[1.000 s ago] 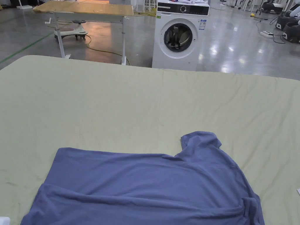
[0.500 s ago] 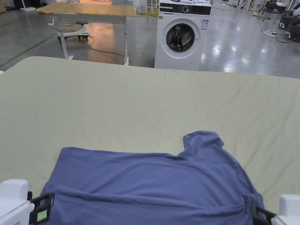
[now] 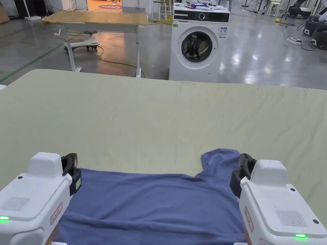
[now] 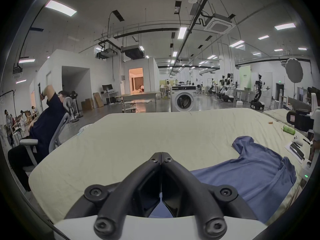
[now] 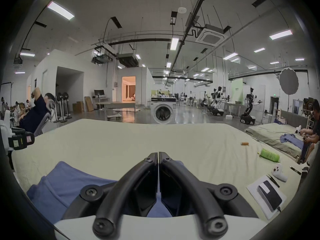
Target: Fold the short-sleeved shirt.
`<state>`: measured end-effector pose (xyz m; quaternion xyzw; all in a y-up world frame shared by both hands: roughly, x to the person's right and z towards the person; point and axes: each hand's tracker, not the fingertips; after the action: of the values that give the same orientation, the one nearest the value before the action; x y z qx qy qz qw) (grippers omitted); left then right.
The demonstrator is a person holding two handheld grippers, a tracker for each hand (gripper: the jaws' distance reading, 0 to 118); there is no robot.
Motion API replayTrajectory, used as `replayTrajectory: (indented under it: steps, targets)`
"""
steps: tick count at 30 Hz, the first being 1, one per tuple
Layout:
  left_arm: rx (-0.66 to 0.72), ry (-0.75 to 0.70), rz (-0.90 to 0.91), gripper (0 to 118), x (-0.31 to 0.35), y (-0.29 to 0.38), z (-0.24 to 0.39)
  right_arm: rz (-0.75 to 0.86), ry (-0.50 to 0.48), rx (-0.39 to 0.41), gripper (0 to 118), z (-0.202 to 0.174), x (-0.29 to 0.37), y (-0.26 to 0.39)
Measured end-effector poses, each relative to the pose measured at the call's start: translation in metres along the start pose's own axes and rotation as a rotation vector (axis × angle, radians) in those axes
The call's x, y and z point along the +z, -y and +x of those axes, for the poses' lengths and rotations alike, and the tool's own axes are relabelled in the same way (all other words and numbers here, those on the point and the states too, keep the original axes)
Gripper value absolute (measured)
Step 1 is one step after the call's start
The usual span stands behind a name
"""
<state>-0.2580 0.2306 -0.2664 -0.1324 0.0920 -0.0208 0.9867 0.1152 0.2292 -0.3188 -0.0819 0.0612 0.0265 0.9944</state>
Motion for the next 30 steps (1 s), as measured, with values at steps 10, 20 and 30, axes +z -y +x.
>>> replayTrajectory:
  steps: [10,20,30]
  targets:
    - [0.097,0.036,-0.357,0,-0.109,0.000,-0.076,-0.027,-0.022,0.034,0,-0.008,-0.019,0.001]
    - [0.147,0.089,-0.774,52,-0.222,0.020,-0.086,-0.143,0.031,0.062,0,0.014,-0.034,0.027]
    - [-0.032,0.054,-0.824,27,-0.229,0.036,-0.039,-0.245,0.084,0.049,0,0.039,-0.042,0.049]
